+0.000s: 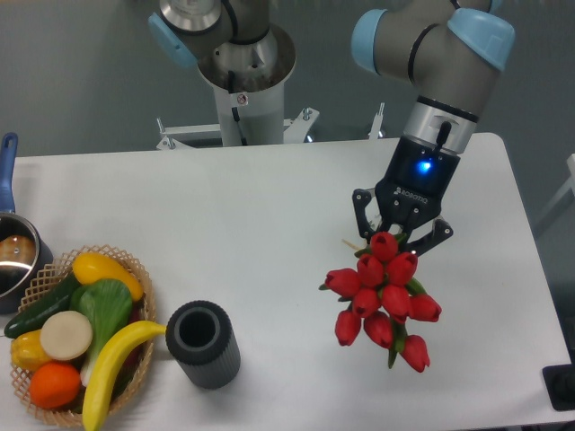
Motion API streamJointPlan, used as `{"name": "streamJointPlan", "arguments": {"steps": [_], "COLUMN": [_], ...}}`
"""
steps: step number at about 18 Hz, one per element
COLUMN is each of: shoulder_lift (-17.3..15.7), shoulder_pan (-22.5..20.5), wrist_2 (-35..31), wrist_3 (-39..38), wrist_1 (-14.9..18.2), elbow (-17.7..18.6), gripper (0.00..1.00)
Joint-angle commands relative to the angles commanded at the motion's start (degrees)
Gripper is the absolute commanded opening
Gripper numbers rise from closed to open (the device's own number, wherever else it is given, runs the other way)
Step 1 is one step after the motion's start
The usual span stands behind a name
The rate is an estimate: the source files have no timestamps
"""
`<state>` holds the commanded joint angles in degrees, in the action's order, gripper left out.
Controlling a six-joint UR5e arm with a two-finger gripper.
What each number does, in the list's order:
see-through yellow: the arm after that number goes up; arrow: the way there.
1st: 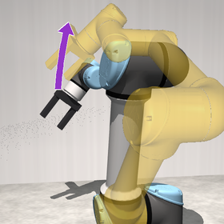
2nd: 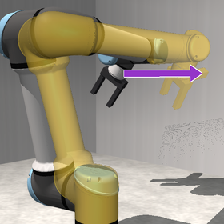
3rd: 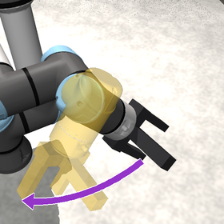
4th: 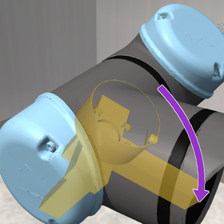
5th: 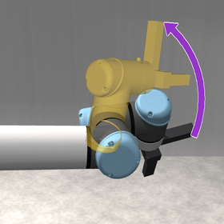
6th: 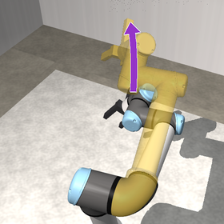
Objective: Insert the flowers into the vase
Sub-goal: 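Carry the red tulip bunch with the gripper toward the grey vase, then lower the tulip stems down into the grey vase opening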
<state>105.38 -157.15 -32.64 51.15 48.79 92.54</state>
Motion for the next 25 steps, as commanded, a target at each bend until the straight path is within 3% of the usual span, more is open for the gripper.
{"name": "streamJointPlan", "arguments": {"steps": [3, 6, 10, 18, 20, 25], "shoulder_lift": [0.09, -0.17, -0.61, 3.16, 5.53, 8.34], "shoulder_pan": [0.87, 1.49, 5.18, 11.42, 11.43, 11.43], "wrist_2": [6.51, 12.58, 14.09, 18.21, 22.16, 22.97], "wrist_3": [0.09, 0.61, 1.14, 1.41, 1.49, 1.49], "wrist_1": [-2.55, -2.82, -2.91, -4.49, -4.49, -4.49], "elbow": [1.06, 1.76, 1.76, -4.47, -6.23, -8.61], "gripper": [0.00, 0.00, 0.00, 0.00, 0.00, 0.00]}}
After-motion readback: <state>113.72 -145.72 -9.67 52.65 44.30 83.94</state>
